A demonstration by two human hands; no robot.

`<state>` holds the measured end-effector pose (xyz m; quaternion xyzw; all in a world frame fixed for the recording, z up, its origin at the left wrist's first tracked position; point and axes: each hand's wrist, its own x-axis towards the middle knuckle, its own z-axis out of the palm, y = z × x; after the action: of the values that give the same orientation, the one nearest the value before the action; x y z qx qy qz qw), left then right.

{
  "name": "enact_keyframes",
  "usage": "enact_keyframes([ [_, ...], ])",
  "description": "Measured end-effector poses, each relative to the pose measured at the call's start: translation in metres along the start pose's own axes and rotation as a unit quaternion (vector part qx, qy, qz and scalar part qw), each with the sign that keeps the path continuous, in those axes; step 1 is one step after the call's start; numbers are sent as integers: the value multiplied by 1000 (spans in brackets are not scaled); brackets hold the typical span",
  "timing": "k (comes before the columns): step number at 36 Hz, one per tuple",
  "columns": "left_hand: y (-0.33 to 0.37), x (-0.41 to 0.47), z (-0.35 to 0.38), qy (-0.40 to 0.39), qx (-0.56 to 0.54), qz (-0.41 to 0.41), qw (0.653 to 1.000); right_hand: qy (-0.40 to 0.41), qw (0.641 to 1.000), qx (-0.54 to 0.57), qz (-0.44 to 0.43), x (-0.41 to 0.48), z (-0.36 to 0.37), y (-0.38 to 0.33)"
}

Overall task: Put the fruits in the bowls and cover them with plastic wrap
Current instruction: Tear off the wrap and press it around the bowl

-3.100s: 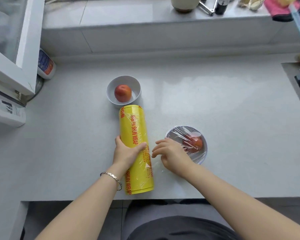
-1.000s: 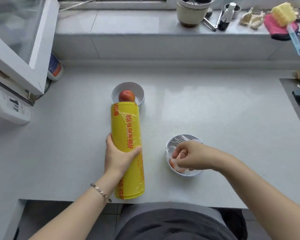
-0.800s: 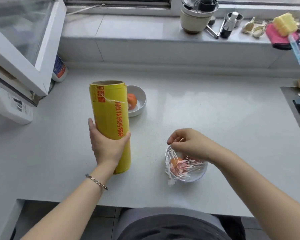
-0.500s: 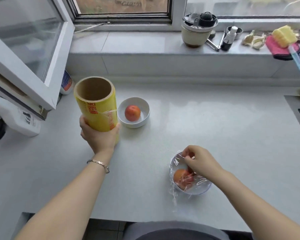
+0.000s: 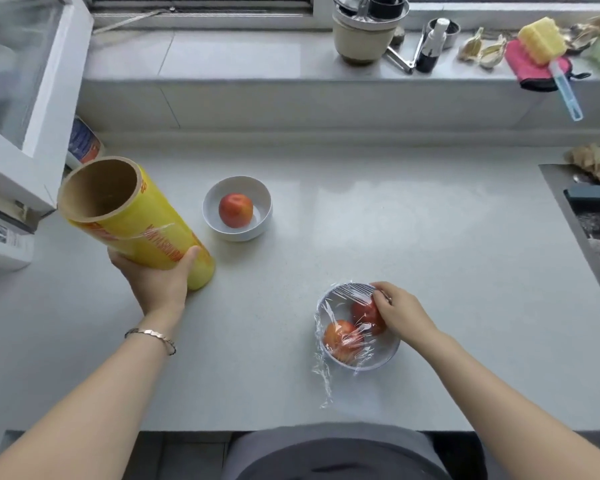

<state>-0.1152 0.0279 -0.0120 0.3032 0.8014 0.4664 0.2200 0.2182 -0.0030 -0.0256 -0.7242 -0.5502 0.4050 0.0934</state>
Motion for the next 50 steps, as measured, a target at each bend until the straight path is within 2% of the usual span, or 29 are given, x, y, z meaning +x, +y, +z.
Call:
enact_keyframes([
  [3,2,-17,12,-9,52,-88,995,6,1000,7,5,1,1,1],
  [5,5,-43,27,-56,97,-158,981,7,1000,12,8,1,2,1],
  [7,5,-78,41,-182,138,-167,959,12,1000,21,8,0,3,2],
  [10,-1,-131,54,-414,144,-155,885,24,999,31,10,0,4,3],
  [13,-2,-165,59,-512,155,-157,830,35,998,50,22,-2,5,3],
  [15,0,-174,61,-508,137,-171,833,50,996,64,43,-6,7,4],
  [18,0,-170,62,-457,111,-182,863,73,991,86,74,-12,9,7],
  [23,-1,-143,62,-412,108,-123,896,67,967,182,166,-26,18,17],
  [27,0,-114,65,-372,96,-137,913,2,934,271,231,-44,30,18],
  [30,0,-101,67,-383,95,-166,904,-111,917,294,245,-60,29,13],
  [32,3,-97,68,-387,60,-183,902,-154,939,210,224,-65,23,8],
  [35,12,-98,71,-369,-14,-179,912,-72,987,54,131,-55,13,5],
  [38,22,-106,74,-348,-52,-124,928,-5,999,43,31,-35,7,-7],
  [42,31,-113,80,-340,-68,-59,936,-49,993,1,-105,-5,10,-28],
  [44,30,-114,82,-341,-63,-31,937,-90,988,9,-125,7,13,-35],
  [50,23,-112,78,-325,26,101,940,-163,977,121,-71,27,10,-43],
])
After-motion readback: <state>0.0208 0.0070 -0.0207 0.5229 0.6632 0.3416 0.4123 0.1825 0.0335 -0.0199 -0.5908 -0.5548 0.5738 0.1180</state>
